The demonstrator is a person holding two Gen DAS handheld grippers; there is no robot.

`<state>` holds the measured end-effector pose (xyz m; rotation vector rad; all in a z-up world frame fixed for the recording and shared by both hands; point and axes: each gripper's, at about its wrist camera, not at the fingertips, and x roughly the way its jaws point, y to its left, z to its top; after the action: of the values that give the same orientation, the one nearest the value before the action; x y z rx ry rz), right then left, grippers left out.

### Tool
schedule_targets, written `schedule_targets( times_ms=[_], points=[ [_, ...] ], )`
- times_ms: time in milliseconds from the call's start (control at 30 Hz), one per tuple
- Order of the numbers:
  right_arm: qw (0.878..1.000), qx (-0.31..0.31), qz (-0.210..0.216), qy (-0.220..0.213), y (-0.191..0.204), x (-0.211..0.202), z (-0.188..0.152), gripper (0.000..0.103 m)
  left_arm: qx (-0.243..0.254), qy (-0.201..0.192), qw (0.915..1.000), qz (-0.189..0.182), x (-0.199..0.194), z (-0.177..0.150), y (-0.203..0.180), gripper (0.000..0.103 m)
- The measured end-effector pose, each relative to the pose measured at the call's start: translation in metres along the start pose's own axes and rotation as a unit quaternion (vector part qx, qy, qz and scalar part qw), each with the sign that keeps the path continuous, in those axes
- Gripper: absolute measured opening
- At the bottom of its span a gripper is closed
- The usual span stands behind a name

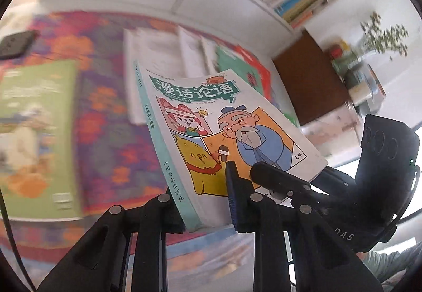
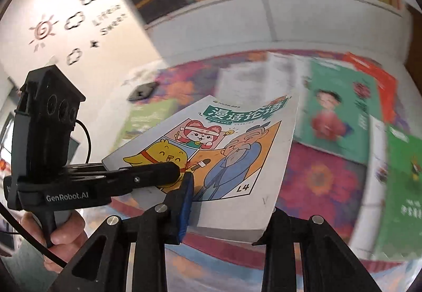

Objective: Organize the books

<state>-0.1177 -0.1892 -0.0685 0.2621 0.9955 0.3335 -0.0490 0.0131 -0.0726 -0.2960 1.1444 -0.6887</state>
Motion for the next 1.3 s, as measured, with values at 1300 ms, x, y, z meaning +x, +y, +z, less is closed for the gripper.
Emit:
schedule_targets(
  times_ms=[1300],
  points=[
    [0.971, -0.088, 0.102, 0.195, 0.173, 0.193, -0.012, 0.034, -0.214, -0.051, 0.9576, 0.185, -0.086, -0.034, 0.227, 0.030]
  ],
)
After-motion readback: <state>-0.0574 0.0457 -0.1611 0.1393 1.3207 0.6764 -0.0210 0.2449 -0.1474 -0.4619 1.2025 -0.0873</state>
